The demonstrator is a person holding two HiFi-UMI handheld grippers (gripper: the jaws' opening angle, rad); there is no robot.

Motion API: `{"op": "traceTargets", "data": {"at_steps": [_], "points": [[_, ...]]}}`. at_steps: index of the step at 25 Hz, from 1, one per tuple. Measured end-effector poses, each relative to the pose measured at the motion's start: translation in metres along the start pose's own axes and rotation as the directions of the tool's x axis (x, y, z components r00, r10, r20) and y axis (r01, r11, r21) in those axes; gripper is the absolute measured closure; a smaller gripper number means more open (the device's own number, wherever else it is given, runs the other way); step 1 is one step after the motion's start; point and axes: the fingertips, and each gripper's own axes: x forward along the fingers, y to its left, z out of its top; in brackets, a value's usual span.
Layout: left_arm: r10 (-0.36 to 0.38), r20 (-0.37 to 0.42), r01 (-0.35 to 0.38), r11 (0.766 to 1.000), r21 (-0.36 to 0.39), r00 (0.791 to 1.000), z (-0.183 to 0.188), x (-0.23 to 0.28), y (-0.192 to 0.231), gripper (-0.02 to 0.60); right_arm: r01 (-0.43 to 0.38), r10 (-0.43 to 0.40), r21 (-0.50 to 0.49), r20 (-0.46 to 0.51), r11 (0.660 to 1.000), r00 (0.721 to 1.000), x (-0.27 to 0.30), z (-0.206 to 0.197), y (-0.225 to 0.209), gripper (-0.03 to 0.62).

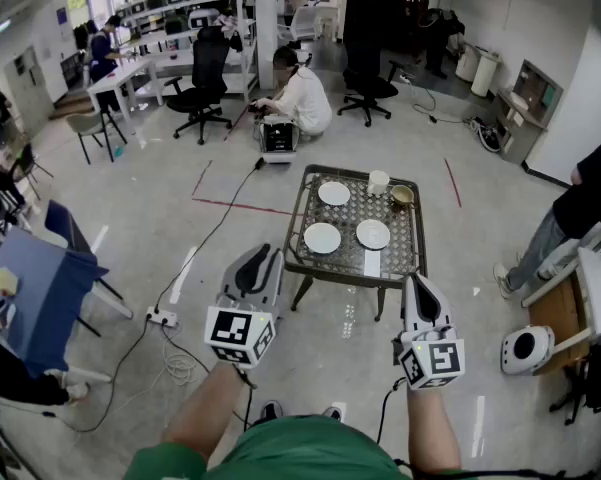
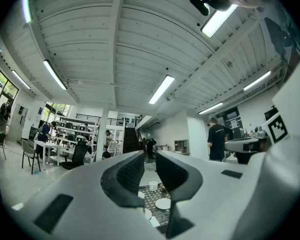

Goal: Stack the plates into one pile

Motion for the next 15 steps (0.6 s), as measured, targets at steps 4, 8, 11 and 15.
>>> {"op": "traceTargets", "data": {"at_steps": [4, 8, 11, 15], "points": [[-0.003, 0.003, 0.003, 1.0, -0.002, 1.0, 0.001, -0.004, 0.012, 0.497, 0.002, -0.002, -0.005, -0.001, 1.0, 1.0, 0.004, 0.001, 0.012, 0.572], [-0.007, 0.005, 0.007, 1.0, -0.009, 1.0, -0.002, -0.003, 0.025, 0.497, 0.007, -0.007, -0.014, -0.002, 1.0, 1.0, 0.012, 0.0, 0.021, 0.572], [-0.015, 0.008, 0.015, 1.0, -0.013, 1.0, -0.001, -0.003, 0.035, 0.497, 0.016, -0.016, -0.022, -0.004, 1.0, 1.0, 0.019, 0.002, 0.028, 0.572], [-0.029, 0.016, 0.029, 0.999, -0.013, 0.999, -0.001, -0.003, 0.05, 0.497, 0.053, -0.053, 0.008, 0.008, 0.999, 0.999, 0.025, 0.002, 0.033, 0.572]]}}
